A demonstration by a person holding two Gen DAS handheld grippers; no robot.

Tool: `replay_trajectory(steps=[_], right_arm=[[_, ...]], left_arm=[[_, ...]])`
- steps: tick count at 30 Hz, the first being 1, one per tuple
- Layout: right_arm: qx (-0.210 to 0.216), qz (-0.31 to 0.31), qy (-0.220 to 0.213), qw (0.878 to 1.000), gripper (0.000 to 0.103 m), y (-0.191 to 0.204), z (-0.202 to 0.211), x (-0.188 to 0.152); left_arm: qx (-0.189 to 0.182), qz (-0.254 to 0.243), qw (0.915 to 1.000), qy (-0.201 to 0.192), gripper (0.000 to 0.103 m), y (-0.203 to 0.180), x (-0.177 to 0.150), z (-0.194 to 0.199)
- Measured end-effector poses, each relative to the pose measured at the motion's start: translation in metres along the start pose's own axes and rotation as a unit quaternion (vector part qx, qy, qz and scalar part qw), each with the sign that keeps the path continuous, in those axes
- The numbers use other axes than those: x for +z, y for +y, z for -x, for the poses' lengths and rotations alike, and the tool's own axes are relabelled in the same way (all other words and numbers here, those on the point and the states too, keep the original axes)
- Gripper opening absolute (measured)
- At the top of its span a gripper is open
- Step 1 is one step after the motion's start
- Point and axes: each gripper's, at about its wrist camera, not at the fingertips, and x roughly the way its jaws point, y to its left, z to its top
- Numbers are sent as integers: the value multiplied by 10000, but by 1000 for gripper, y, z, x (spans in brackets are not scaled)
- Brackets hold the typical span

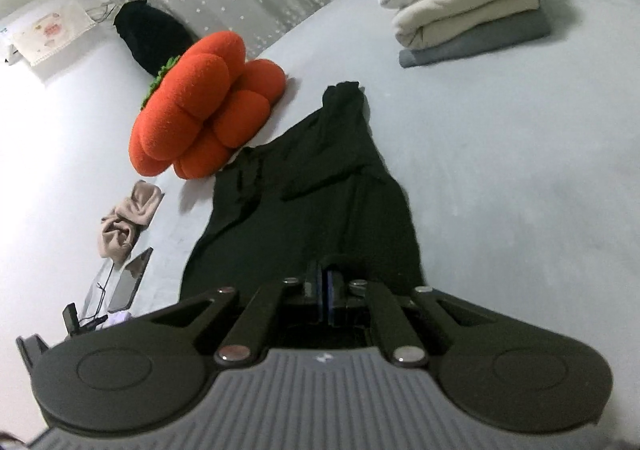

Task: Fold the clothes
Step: 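Press the lengthwise fold flat with the right gripper while the left gripper opens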

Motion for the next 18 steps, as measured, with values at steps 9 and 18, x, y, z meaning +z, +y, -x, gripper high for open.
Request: replay_trajectory(steps=[9, 18], right_arm=[[-345, -116, -499, 9981, 14, -28, 14, 17], [-786, 778, -135, 9938, 22, -5, 19, 5]], left_arm=[[96, -123, 9965, -824, 37, 14, 18, 23], [443, -442, 9958, -675, 52, 20, -9, 53]])
